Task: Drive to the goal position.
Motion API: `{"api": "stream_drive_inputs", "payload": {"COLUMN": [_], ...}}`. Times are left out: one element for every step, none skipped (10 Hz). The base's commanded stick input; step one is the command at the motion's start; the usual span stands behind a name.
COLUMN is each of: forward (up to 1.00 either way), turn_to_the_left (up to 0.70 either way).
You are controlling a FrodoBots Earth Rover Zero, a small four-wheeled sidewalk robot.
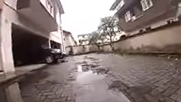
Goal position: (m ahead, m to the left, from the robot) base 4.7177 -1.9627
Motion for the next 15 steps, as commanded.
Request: {"api": "stream_drive_inputs", "payload": {"forward": [0.50,0.50,0.50,0.50,0.50,0.50,0.50,0.50,0.50,0.50,0.50,0.50,0.50,0.50,0.50], "turn_to_the_left": [0.00,0.00,0.00,0.00,0.00,0.00,0.00,0.00,0.00,0.00,0.00,0.00,0.00,0.00,0.00]}}
